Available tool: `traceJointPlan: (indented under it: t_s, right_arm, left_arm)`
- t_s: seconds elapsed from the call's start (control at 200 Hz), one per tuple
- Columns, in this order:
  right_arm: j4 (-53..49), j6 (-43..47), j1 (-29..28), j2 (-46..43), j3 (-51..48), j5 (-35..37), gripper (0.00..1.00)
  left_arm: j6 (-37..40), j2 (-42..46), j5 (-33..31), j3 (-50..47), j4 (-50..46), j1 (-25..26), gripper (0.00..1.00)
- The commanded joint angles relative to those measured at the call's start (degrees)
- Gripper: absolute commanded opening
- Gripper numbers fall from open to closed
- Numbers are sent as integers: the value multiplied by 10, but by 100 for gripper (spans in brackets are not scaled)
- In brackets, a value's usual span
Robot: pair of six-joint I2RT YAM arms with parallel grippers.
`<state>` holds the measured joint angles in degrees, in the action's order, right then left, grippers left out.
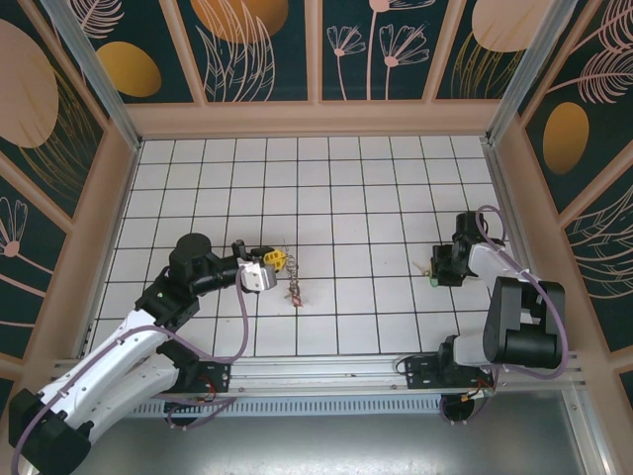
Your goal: Put the keys on the keyring
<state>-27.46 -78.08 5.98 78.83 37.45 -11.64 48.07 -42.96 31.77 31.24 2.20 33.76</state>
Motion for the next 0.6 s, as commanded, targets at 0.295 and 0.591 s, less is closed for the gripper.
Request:
traceJointPlan:
  t_s: [0.295, 0.591]
  right_arm:
    - [-27, 39, -211, -43, 63, 107, 0]
    - [239, 165, -414, 32, 52, -30, 0]
  left_arm:
    - [-149, 9, -55, 136, 42, -2, 0]
    - [-206, -40, -204, 263, 6, -13, 0]
